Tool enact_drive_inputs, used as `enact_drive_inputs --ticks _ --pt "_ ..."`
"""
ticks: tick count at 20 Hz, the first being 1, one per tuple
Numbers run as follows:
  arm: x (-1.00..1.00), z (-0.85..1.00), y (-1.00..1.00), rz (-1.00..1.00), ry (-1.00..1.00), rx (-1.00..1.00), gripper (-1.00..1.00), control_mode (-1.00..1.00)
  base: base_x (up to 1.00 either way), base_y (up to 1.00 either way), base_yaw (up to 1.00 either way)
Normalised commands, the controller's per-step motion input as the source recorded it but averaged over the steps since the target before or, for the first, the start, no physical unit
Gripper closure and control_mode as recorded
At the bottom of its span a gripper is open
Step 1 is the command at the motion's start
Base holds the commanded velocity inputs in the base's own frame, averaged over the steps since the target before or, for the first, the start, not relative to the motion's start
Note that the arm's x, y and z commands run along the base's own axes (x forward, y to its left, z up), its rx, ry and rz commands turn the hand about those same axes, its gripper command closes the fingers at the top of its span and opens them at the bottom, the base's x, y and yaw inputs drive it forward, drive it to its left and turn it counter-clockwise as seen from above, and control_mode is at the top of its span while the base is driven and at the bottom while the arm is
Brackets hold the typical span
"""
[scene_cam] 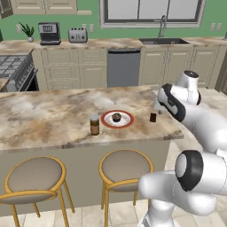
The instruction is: Take the cinnamon bottle from the cabinet and place it on the dining table, next to the plate with the cupcake. Then take the chocolate from the dining counter and place it on the cupcake plate.
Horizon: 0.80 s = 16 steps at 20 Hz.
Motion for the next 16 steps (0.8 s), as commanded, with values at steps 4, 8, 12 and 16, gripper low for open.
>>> enact_drive_inputs --ticks 4,8,12,16 --pt "0.67 -0.15 -0.31 0.0 0.14 0.0 -1.0 -1.0 0.0 0.0 0.0" --pt "0.72 -0.12 -0.28 -0.02 0.09 0.06 -1.0 -1.0 0.0 0.0 0.0" --pt "0.72 -0.15 -0.18 -0.02 0.03 0.07 -1.0 -1.0 0.0 0.0 0.0" --pt "0.63 -0.35 -0.14 -0.03 0.04 0.0 -1.0 -1.0 0.0 0.0 0.0"
